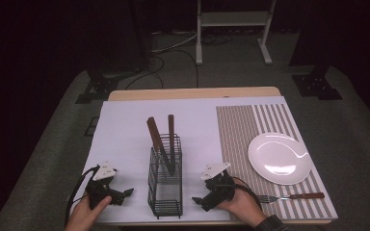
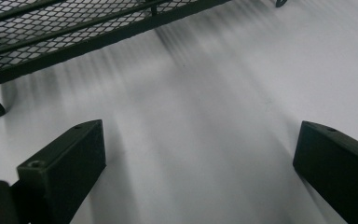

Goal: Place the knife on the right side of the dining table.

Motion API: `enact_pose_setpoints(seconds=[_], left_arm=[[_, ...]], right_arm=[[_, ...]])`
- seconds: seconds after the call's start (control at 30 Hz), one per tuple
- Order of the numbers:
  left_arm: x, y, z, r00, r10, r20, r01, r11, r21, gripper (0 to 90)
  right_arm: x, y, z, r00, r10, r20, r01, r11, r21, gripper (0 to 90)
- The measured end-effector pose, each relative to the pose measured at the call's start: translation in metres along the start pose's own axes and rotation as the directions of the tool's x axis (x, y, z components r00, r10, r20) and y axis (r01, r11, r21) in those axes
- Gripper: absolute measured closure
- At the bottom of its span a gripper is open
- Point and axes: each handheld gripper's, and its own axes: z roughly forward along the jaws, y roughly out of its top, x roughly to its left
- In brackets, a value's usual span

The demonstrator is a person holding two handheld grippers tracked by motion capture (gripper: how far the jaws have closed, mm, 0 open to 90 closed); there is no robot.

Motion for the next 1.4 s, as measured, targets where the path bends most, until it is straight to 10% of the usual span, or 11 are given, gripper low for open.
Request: enact_pose_setpoints(seconds=[1.4], left_arm=[[0.000, 0.000, 0.000, 1.0000, -0.001, 0.000, 0.001, 1.0000, 0.000, 0.0]], right_arm=[[-0.036, 0.046, -0.037, 0.9959, 0.089, -0.018, -0.090, 0.988, -0.124, 1.2]])
